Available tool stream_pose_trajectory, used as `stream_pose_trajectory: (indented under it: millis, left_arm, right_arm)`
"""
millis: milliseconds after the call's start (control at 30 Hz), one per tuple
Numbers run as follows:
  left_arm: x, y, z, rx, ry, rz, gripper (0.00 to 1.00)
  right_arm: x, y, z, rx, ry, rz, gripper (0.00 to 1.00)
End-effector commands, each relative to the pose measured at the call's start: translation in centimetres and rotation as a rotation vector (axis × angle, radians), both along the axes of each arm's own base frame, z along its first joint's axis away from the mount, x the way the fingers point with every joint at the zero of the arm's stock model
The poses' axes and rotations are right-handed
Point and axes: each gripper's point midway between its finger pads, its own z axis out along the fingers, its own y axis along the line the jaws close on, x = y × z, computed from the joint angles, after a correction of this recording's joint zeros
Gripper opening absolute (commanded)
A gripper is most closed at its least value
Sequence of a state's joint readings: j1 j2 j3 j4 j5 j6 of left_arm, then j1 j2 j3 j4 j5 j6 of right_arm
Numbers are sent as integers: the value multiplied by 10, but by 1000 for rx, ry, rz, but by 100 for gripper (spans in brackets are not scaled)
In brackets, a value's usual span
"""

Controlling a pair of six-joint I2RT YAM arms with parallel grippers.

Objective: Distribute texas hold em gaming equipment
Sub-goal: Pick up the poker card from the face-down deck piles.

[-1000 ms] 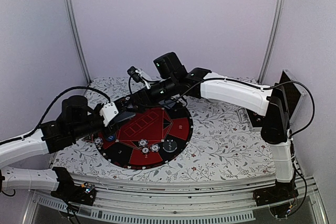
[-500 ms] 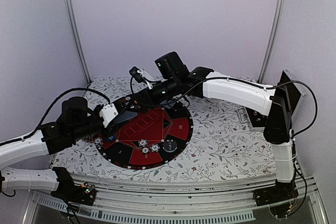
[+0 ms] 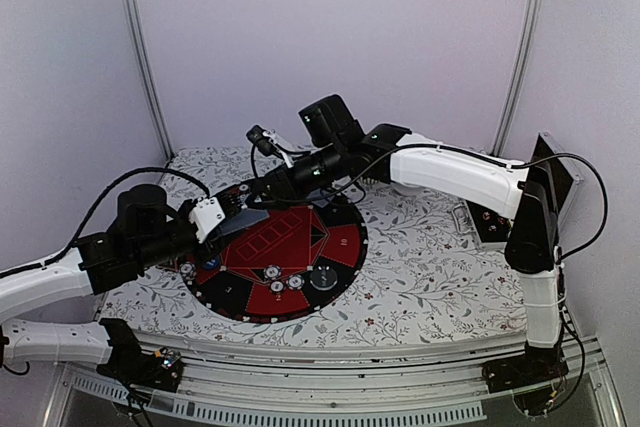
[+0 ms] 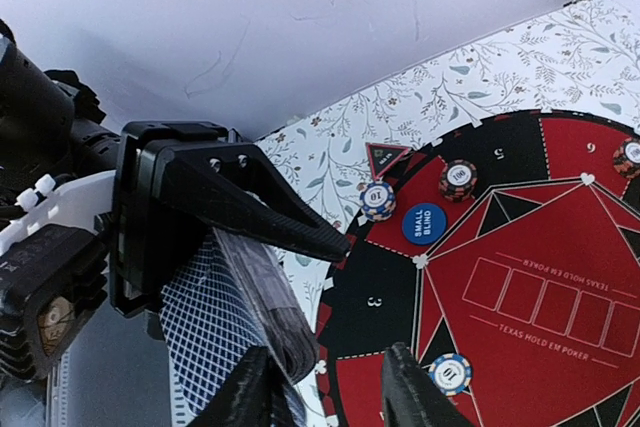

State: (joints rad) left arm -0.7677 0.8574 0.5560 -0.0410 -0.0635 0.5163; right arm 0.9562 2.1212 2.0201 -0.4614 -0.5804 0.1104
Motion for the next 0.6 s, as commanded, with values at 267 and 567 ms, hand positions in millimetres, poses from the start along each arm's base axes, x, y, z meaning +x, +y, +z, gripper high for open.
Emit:
stream_pose_trajectory:
  millis: [267, 567]
  left_arm:
    - [3, -4, 12, -30, -32, -1, 51]
    - [3, -3, 11, -27, -32, 4, 52]
  right_arm:
    - [-5, -15, 39, 48, -16, -5, 10]
    - [-8, -20, 49, 66, -4, 7, 2]
